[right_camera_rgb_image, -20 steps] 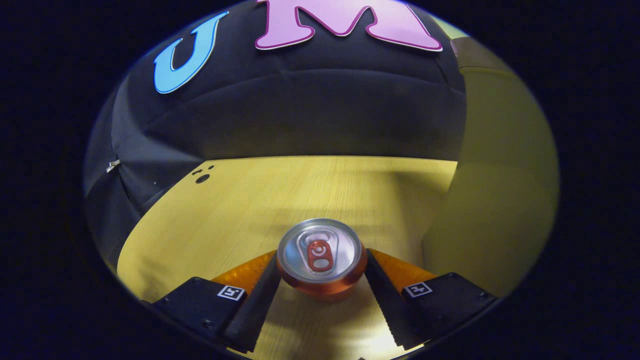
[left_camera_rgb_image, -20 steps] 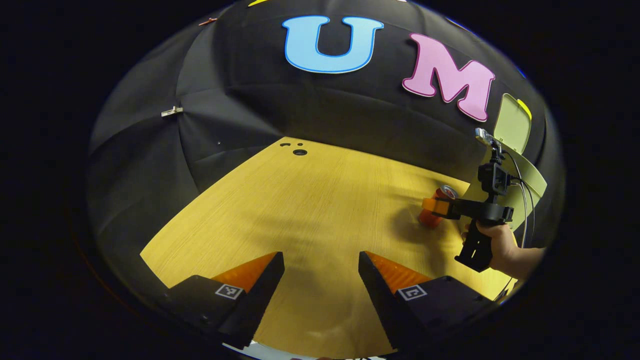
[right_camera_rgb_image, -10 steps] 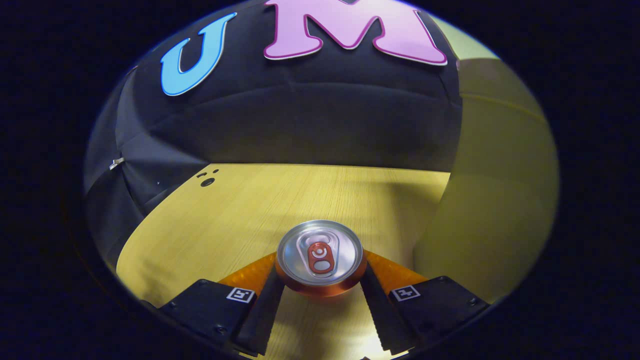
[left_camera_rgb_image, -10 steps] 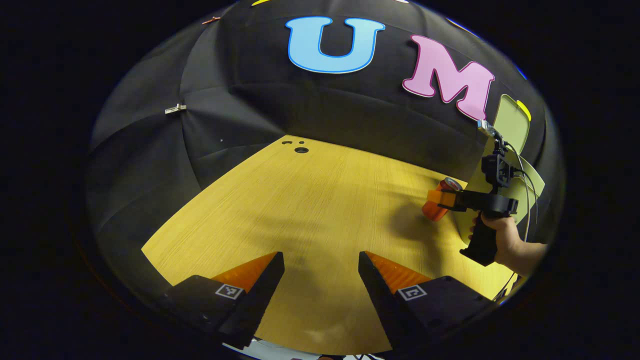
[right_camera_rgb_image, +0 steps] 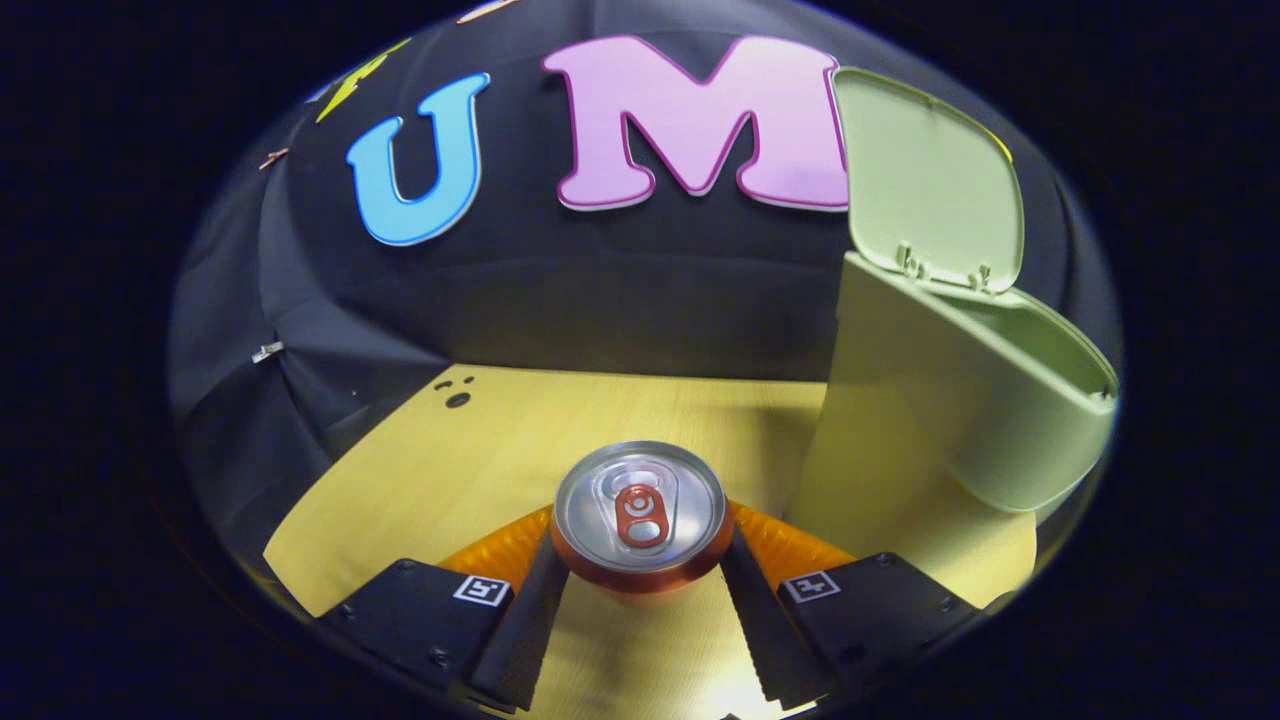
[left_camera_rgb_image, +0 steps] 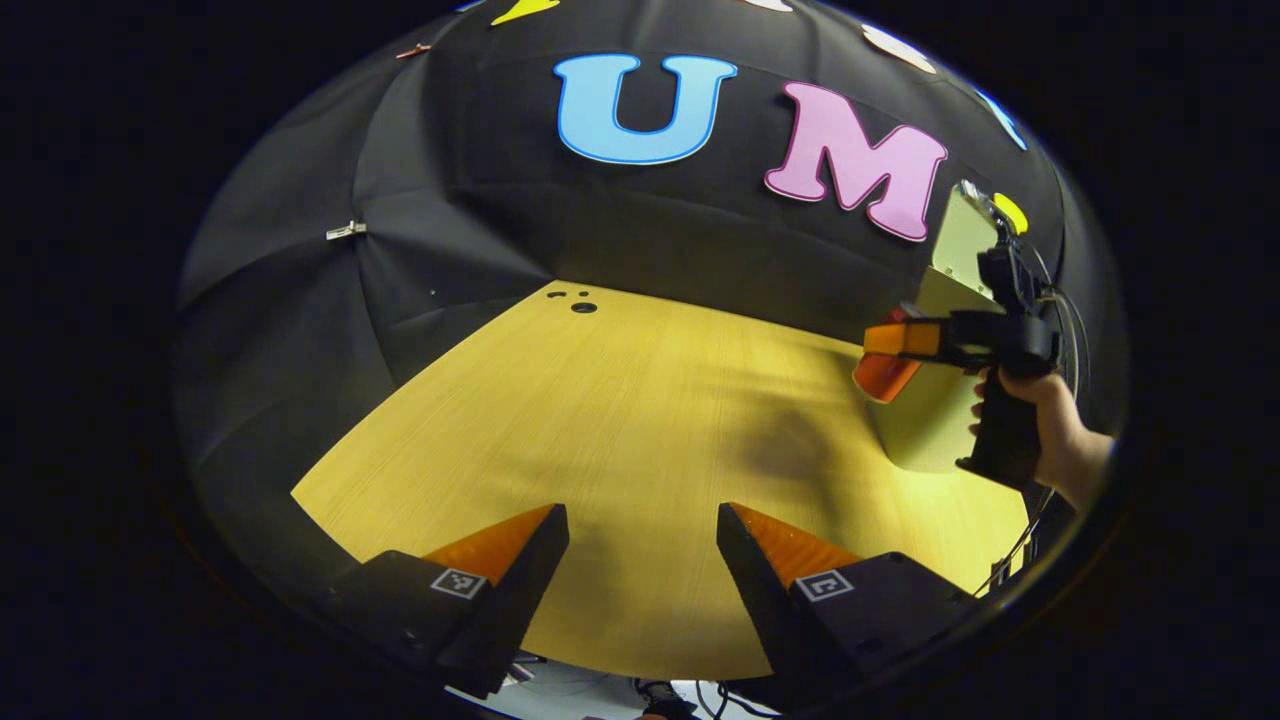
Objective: Press the lid of the desktop garbage bin to open it, pick up the crumpled paper on the desktop and throw it into the bin, then pick up the pop can on the desktop and drop it into the bin, and finally close the garbage bin lid.
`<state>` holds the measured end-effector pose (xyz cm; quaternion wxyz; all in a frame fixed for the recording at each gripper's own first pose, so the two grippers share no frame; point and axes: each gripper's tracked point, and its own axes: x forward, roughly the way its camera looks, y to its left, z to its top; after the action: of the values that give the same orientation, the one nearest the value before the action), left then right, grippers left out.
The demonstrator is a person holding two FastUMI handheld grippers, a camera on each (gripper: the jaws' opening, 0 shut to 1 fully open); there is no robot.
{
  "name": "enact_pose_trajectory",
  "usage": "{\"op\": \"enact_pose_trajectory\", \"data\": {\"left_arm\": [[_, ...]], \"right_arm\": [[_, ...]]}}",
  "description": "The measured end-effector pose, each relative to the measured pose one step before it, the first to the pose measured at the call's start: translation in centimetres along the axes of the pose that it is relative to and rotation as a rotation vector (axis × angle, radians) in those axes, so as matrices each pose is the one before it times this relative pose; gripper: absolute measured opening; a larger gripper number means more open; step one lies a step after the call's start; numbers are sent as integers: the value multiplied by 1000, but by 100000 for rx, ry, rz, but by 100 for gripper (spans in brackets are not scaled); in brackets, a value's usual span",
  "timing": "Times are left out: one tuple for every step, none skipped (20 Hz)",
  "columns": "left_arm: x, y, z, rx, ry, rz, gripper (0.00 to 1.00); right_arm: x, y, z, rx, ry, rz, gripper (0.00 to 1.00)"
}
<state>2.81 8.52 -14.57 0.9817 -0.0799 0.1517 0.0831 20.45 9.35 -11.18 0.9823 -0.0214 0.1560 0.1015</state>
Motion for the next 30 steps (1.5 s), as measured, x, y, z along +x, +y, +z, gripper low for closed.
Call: {"op": "enact_pose_trajectory", "data": {"left_arm": [[-323, -109, -240, 74, 137, -661, 96], [-464, -71, -242, 251, -159, -830, 96], [-284, -69, -60, 384, -298, -635, 96], [-306, -168, -61, 474, -347, -758, 96], [-335, -86, -90, -40, 176, -654, 96], [-369, -210, -215, -555, 222, -1256, 96], [-351, -373, 206, -100, -589, -1288, 96], [-228, -237, 283, 392, -791, -974, 96], [-163, -201, 300, 835, -935, -968, 96], [-66, -359, 212, 993, -853, -667, 96], [-65, -215, 219, 923, -599, -694, 96], [-112, -375, 134, 749, -608, -760, 96], [-131, -335, 192, 531, -617, -1010, 96], [-81, -444, 2, 676, -243, -1054, 96], [-18, -339, -70, 1368, 103, -656, 96], [-10, -226, -111, 1737, 224, -278, 96], [-116, -338, 28, 1494, -7, -608, 96], [-155, -517, 108, 1053, -152, -780, 96], [-183, -297, 207, 691, -122, -560, 96], [-119, -350, 90, 499, -122, -246, 96], [-170, -322, 172, 163, -30, 57, 96], [32, -128, 69, -325, -63, 277, 96], [-155, -50, 59, -699, 35, 355, 96], [185, -350, 44, -840, 257, 257, 96], [76, -294, 93, -637, 213, 380, 96], [88, -265, 42, -389, -7, 751, 96], [44, -257, 144, -181, 9, 1086, 96], [169, -196, 217, -207, -162, 1138, 96], [110, -287, 194, -274, 1, 1330, 96], [87, -251, 133, -408, 39, 1522, 96]], "right_arm": [[-1193, 420, 634, -542, -1365, 1050, 83], [-1031, 287, 804, -440, -1319, 943, 83], [-1037, 190, 798, -562, -1324, 847, 83], [-938, 153, 1040, -427, -1592, 545, 83], [-899, 35, 1099, -392, -1848, 298, 83], [-965, -189, 1216, -280, -2075, -135, 83], [-740, -224, 953, -239, -1746, -255, 83], [-886, -453, 1155, -524, -1803, -906, 83], [-765, -454, 959, -554, -1632, -1096, 83], [-734, -567, 869, -127, -1867, -653, 83], [-646, -461, 1148, 226, -1804, -644, 83], [-478, -521, 1037, 301, -1799, -512, 83], [-510, -518, 1041, -141, -2029, -856, 83], [-545, -954, 1123, -422, -2067, -1367, 83], [-287, -582, 1104, -298, -1574, -1276, 83], [-304, -932, 889, -469, -1403, -1566, 83], [-274, -942, 680, -342, -1186, -1436, 83], [-149, -945, 783, 155, -1098, -1359, 83], [10, -842, 593, 454, -1040, -1209, 83], [111, -884, 537, 369, -543, -1217, 83], [118, -886, 371, -7, -375, -1143, 83], [204, -1048, 361, -257, -342, -1383, 83], [351, -939, 296, -114, -447, -1138, 83], [296, -1127, 139, -103, -323, -989, 83], [386, -883, 140, -183, -119, -943, 83], [486, -832, 127, -16, 2, -819, 83], [585, -767, -7, 223, 355, -265, 83], [628, -603, -57, 407, 211, 92, 83], [531, -732, -185, -16, 188, 28, 83], [658, -697, -346, -298, 660, -213, 83]]}}
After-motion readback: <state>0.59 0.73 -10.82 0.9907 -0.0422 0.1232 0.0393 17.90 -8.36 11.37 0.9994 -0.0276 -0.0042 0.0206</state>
